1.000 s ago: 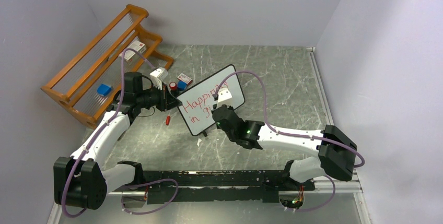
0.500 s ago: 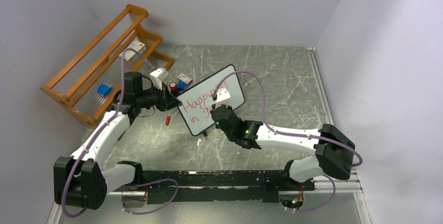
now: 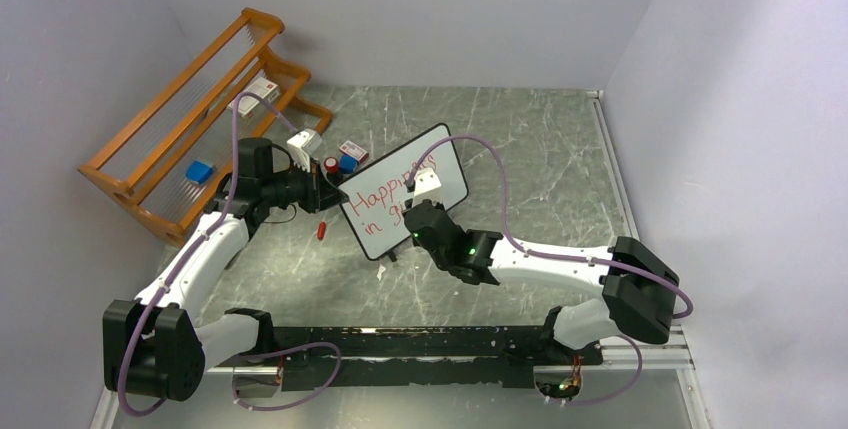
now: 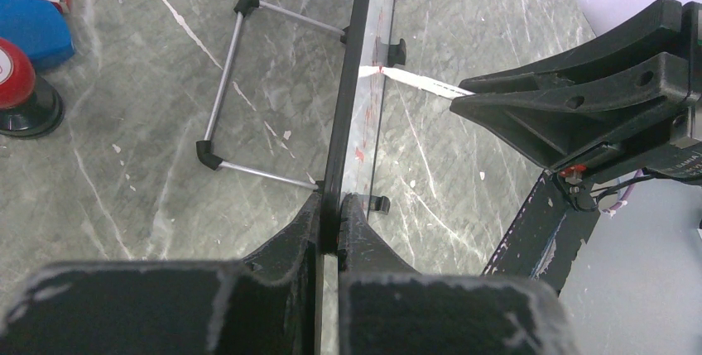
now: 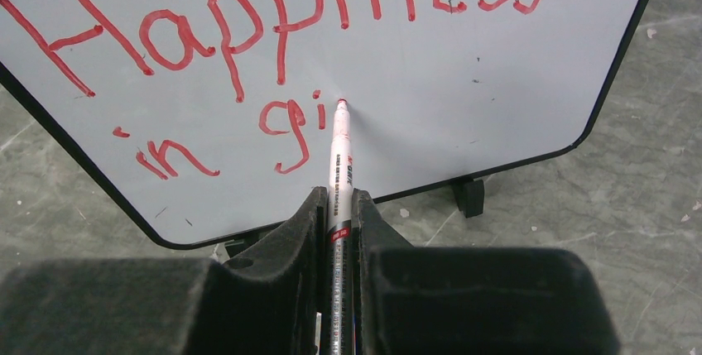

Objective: Write a sentence on the whiteboard

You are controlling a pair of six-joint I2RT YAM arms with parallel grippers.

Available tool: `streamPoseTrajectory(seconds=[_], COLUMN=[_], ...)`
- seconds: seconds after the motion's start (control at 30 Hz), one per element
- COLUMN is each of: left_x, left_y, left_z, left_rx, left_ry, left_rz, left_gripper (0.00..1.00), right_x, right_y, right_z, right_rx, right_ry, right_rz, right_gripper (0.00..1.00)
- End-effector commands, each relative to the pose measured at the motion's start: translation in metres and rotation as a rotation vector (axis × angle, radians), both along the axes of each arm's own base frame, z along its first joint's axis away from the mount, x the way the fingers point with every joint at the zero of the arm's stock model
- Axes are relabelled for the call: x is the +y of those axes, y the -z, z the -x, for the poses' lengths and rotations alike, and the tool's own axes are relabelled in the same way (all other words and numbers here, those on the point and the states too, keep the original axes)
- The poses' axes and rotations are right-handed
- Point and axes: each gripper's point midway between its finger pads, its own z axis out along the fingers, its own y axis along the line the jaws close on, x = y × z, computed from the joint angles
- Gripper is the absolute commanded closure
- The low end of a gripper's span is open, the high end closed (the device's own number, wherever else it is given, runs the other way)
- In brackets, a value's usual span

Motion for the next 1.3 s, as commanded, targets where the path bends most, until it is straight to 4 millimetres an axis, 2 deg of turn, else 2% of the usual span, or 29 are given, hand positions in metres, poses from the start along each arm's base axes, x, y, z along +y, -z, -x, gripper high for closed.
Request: streamPoseTrajectory(seconds=[0.0,0.17,0.43,0.97,1.27], left_x=[0.017,0.017,0.017,0.016,0.016], left_y=[0.035,0.035,0.036,0.036,0.037], left_z=[0.005,0.005,0.005,0.006,0.006], left_rx=[0.079,0.08,0.082,0.083,0.087], left_ry=[-0.047,-0.048,-0.048,-0.04,-0.042], left_rz=[-0.112,-0.113,-0.114,-0.109,-0.109], left_gripper=[0.95,0.95,0.95,0.95,0.95], right_x=[-0.006,-0.011,-0.015,-0.005,-0.002], right_y=[0.009,0.018,0.019,-0.011,-0.02], right_z=[0.0,0.003,0.002,-0.012,-0.016], right_rx=[0.024,0.039,0.035,-0.037,-0.052], right_ry=[0.016,0.025,0.037,0.039,0.039], right_rz=[0.006,0.018,0.026,-0.012,-0.025], right_gripper=[1.0,1.0,1.0,1.0,1.0])
